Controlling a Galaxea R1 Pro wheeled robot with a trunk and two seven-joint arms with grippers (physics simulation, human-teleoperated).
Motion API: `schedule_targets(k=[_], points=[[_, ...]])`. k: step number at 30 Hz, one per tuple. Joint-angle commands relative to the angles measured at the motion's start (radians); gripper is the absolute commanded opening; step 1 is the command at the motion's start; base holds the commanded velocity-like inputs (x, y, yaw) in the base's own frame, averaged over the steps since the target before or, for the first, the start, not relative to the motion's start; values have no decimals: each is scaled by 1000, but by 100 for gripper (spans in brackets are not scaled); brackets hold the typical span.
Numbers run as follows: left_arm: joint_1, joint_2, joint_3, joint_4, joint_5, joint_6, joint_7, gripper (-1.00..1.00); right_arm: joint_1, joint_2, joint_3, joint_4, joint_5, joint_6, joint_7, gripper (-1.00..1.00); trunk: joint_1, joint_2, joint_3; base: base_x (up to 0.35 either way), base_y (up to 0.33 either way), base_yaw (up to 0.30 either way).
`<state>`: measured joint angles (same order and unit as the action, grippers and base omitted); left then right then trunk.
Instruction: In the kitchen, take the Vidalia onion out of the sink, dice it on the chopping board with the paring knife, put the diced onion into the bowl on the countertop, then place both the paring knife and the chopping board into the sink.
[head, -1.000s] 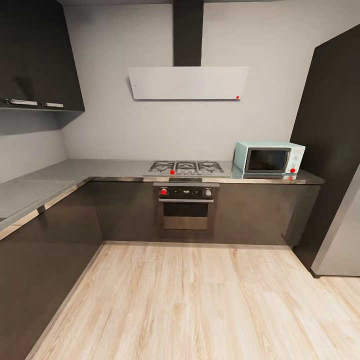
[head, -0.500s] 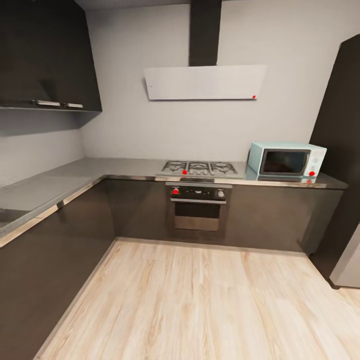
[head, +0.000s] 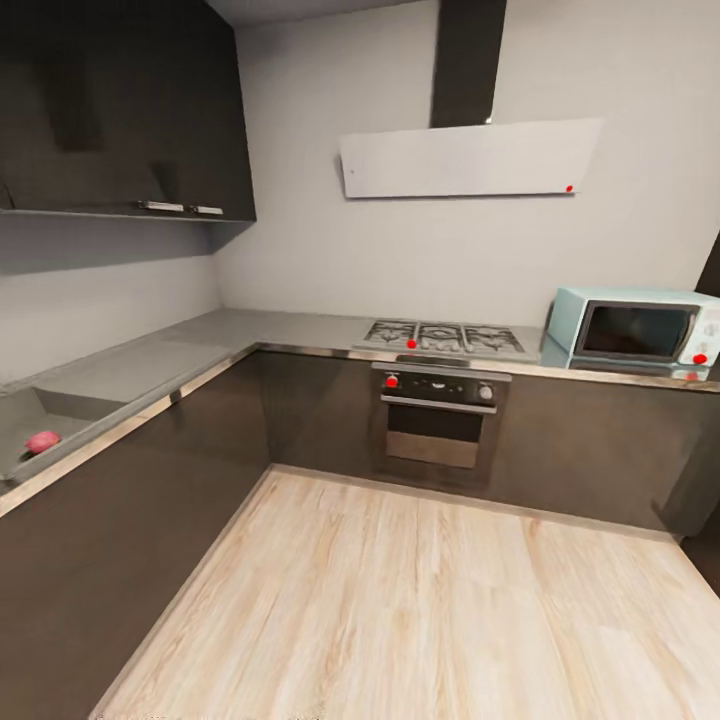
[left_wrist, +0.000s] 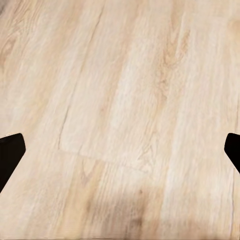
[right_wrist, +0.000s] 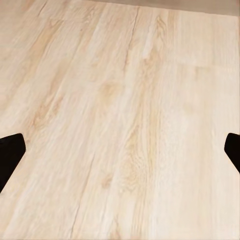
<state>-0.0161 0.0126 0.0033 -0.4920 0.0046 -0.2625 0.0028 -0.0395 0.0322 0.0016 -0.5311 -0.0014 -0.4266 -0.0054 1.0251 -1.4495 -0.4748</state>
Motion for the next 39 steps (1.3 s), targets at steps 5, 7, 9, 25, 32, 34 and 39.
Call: schedule_targets(k=[5, 7, 9, 25, 32, 34, 39], points=[[-1, 0, 0, 1, 0, -4, 0, 100, 0, 0, 0, 0, 0, -3, -1, 100, 0, -1, -4, 0, 0, 273], [-1, 0, 0, 1, 0, -4, 0, 100, 0, 0, 0, 0, 0, -3, -1, 100, 0, -1, -5, 0, 0, 273], [-1, 0, 0, 1, 0, -4, 0, 100, 0, 0, 0, 0, 0, -3, -1, 100, 0, -1, -6, 0, 0, 273], [-1, -2, 0, 17, -2, -4, 0, 100, 0, 0, 1, 0, 0, -3, -1, 100, 0, -1, -14, 0, 0, 273], [-1, -2, 0, 18, -2, -4, 0, 100, 0, 0, 1, 0, 0, -4, -7, 100, 0, -1, -18, 0, 0, 273], [-1, -2, 0, 18, -2, -4, 0, 100, 0, 0, 1, 0, 0, -4, -7, 100, 0, -1, -19, 0, 0, 273], [-1, -4, 0, 18, -2, -4, 1, 100, 0, 0, 1, 1, 0, -4, -7, 100, 0, -1, -22, 0, 0, 273]])
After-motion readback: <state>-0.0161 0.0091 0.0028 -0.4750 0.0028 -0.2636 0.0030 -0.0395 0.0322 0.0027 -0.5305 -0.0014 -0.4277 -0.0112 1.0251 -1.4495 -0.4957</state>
